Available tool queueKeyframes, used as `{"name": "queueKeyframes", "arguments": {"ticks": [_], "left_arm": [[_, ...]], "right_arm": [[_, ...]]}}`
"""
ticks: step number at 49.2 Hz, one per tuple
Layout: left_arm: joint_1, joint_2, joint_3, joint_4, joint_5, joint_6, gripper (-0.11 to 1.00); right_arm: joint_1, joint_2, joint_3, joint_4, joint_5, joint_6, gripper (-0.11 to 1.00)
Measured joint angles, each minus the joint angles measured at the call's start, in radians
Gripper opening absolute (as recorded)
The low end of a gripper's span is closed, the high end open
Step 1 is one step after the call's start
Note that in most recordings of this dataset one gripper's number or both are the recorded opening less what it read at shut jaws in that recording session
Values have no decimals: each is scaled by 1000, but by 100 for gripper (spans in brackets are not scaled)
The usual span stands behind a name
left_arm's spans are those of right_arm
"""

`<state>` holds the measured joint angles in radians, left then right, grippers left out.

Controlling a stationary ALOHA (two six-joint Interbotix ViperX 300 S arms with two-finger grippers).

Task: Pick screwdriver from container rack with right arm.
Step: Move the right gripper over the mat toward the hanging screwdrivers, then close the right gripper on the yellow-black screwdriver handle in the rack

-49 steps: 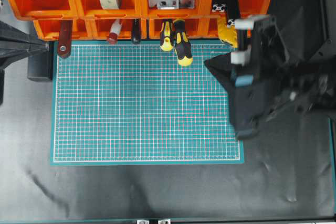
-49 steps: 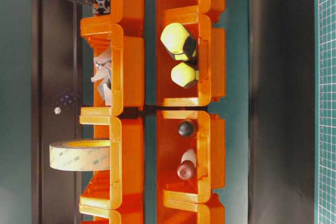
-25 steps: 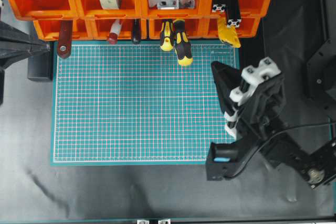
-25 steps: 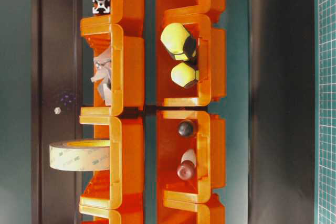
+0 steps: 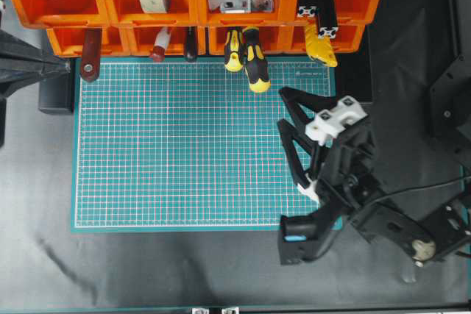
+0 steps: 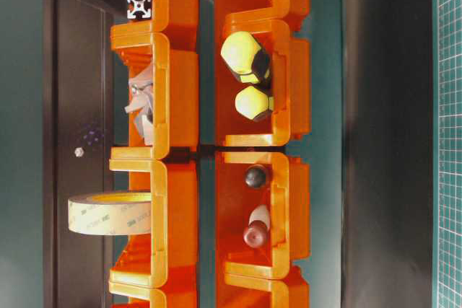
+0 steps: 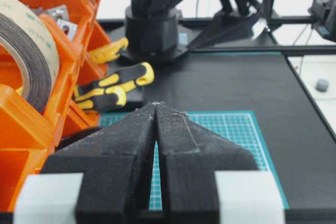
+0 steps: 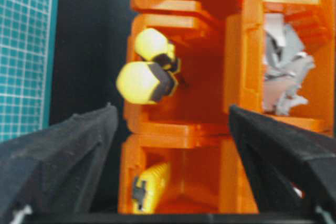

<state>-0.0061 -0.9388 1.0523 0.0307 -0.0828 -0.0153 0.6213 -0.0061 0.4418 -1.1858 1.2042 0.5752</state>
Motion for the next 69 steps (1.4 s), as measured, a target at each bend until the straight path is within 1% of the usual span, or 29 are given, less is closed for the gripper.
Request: {"name": "queueKeyframes", "arguments": {"ticks": [10, 20, 26, 37, 44, 48, 54, 58, 59, 69], "left_arm": [[-6, 8, 0, 0, 0, -2, 0], [-12, 15, 0, 0, 0, -2, 0], [-14, 17, 0, 0, 0, -2, 0], [-15, 17, 0, 0, 0, -3, 0], [-14, 17, 0, 0, 0, -3, 0], [-15, 17, 0, 0, 0, -3, 0], [-15, 17, 0, 0, 0, -3, 0], [-15, 17, 0, 0, 0, -2, 0], [-15, 17, 0, 0, 0, -2, 0], [-17, 17, 0, 0, 0, -3, 0]], "right_arm": [[-55, 37, 11, -2, -46, 6, 84], [-132, 71, 12, -23, -98, 6, 84], [-176, 91, 17, -23, -123, 6, 84], [-209, 109, 23, -23, -160, 26, 84], [-221, 109, 28, -25, -161, 64, 82], [-222, 109, 32, -25, -160, 92, 77], [-219, 109, 34, -6, -158, 101, 58], [-218, 109, 32, -3, -150, 101, 43], [-218, 109, 32, -3, -147, 100, 42], [-207, 117, 18, 6, -100, 100, 42]]}}
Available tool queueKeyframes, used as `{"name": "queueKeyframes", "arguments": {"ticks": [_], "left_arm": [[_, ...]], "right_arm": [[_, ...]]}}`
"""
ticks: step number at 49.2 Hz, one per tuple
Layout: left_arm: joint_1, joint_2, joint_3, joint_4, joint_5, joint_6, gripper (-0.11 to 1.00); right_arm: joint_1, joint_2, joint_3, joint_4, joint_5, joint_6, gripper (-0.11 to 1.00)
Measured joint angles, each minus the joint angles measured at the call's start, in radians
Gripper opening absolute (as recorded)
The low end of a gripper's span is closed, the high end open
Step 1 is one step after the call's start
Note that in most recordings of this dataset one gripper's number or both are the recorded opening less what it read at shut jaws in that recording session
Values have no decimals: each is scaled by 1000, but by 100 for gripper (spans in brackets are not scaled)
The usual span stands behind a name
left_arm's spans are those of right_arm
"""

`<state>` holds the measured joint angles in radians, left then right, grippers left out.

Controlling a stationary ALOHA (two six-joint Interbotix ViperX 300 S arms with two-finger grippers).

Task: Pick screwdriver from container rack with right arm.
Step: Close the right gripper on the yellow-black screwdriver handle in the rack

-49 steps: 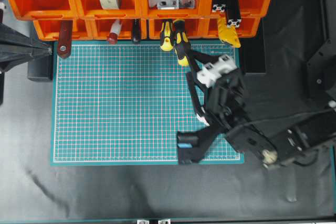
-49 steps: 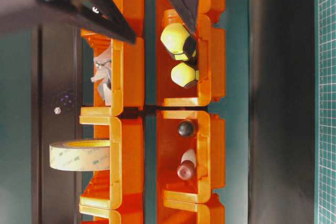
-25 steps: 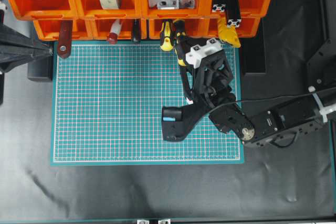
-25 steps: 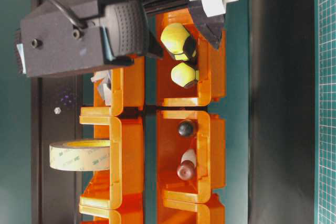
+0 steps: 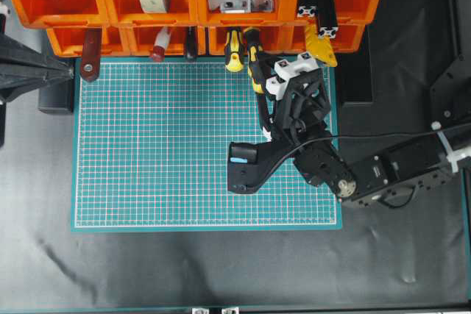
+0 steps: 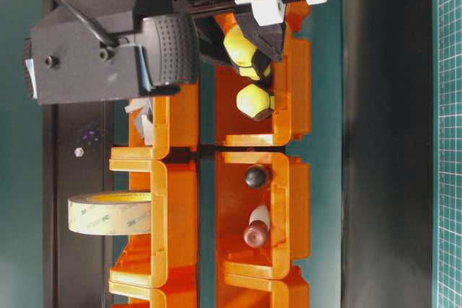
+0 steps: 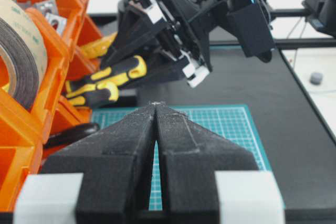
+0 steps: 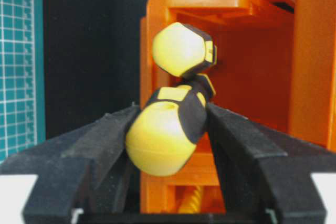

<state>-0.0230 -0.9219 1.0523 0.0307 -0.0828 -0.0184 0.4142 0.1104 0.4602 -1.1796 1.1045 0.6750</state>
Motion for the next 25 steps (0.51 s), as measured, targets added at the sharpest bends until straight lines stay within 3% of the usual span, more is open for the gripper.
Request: {"name": "queueKeyframes", "arguments": {"ticks": [21, 25], "left_arm": [[-2, 0, 0, 0, 0, 0, 0], [-3, -2, 0, 0, 0, 0, 0]], "right_arm": [[63, 5, -75, 5, 202, -6, 42], [81, 5, -78, 26, 225, -8, 42]]}}
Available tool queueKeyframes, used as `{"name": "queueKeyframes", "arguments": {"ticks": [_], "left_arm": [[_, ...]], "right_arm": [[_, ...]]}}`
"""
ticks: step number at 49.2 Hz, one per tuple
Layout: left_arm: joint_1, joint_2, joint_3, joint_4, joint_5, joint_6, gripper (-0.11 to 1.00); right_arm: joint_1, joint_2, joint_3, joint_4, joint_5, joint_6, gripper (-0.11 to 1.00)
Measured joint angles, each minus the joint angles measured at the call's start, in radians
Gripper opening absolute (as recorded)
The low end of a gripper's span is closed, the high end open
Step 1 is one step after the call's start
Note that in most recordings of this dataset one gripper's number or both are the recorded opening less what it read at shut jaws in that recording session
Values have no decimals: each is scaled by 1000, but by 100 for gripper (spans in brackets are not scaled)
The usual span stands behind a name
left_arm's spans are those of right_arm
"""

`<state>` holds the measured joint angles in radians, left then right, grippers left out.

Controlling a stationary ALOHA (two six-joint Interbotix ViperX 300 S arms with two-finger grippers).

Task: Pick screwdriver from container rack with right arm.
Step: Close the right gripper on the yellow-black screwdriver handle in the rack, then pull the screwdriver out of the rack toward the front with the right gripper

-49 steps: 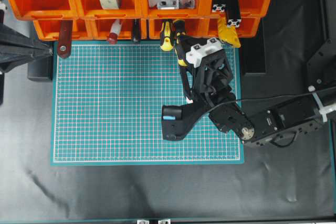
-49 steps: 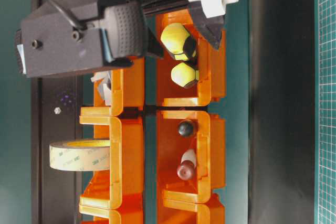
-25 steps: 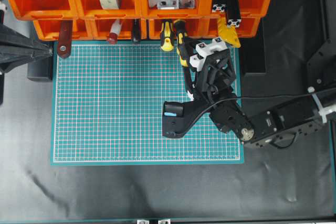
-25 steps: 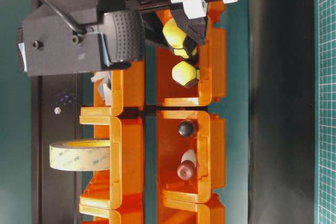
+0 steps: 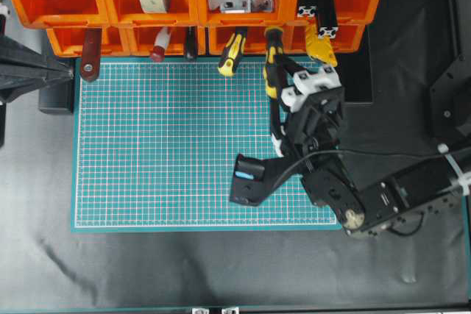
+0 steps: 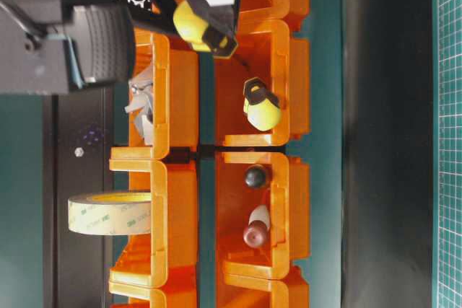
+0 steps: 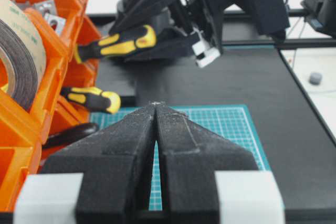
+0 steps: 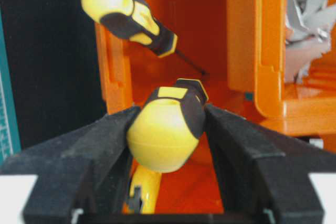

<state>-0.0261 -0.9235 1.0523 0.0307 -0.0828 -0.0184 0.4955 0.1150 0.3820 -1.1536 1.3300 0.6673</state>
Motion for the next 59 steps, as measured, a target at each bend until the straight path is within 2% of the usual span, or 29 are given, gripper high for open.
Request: {"name": "queueKeyframes", "arguments": {"ticks": [9, 19, 40, 51, 59], "left_arm": [[-6, 0, 0, 0, 0, 0, 0], [-9, 2, 0, 0, 0, 0, 0], [-9, -11, 0, -2, 0, 0, 0], [-9, -38, 0, 0, 0, -9, 0], [-12, -75, 0, 0, 0, -18, 0]], "right_arm": [[48, 2, 0, 100, 25, 0, 42], [123, 3, -2, 140, 87, 2, 42], [324, 61, -133, 141, 314, -28, 42], [428, 130, -245, 138, 348, -80, 42], [476, 178, -321, 140, 345, -124, 42]]}}
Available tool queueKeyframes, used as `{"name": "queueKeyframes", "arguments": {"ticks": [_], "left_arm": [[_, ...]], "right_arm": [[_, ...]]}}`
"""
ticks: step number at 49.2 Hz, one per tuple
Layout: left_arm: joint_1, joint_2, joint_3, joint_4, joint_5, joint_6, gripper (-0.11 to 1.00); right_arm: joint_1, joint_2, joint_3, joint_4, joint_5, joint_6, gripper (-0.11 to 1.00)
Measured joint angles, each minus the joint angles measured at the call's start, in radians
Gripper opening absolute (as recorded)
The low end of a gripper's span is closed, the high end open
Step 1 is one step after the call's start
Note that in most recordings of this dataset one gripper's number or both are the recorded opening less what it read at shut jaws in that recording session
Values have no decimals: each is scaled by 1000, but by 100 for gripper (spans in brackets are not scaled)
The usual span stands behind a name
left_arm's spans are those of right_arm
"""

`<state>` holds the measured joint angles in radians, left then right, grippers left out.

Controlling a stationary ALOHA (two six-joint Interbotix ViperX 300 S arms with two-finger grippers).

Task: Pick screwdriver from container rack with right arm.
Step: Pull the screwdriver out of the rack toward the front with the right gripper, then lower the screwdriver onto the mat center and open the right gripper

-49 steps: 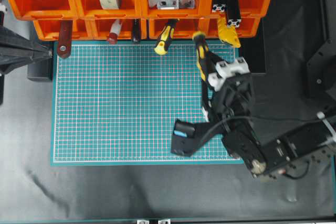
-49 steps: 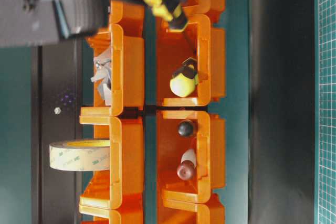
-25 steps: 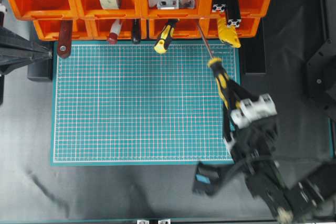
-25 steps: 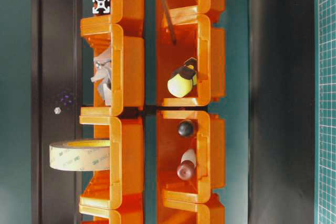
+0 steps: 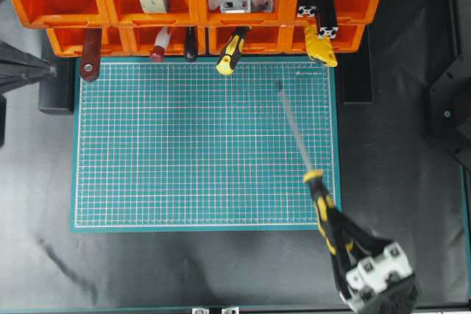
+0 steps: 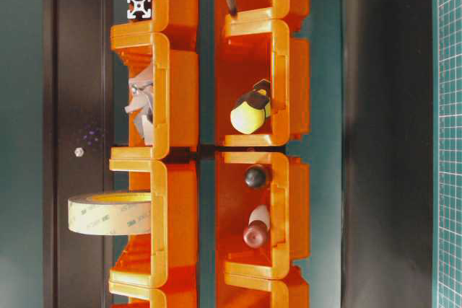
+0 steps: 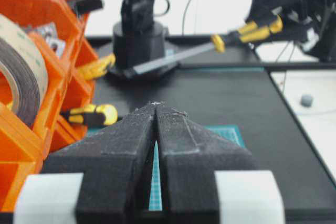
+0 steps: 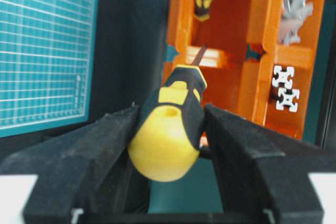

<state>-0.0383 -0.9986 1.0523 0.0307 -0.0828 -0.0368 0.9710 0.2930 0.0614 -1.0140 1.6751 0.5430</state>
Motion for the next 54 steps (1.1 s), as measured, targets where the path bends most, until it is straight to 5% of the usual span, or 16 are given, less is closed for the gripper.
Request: {"name": "queueKeyframes", "arguments": {"ticks": [14, 27, 38, 54], "left_arm": [[-14, -43, -5, 0, -3, 0, 0], [-21, -43, -6, 0, -3, 2, 0], [-21, -43, -5, 0, -3, 0, 0], [-23, -43, -6, 0, -3, 0, 0]], "right_arm": [[-8, 41, 31, 49, -189, -9, 42], [-137, 35, 184, 49, -463, -9, 42], [-278, -2, 270, -6, -649, -20, 42], [-367, -5, 285, -67, -788, -35, 42]]}}
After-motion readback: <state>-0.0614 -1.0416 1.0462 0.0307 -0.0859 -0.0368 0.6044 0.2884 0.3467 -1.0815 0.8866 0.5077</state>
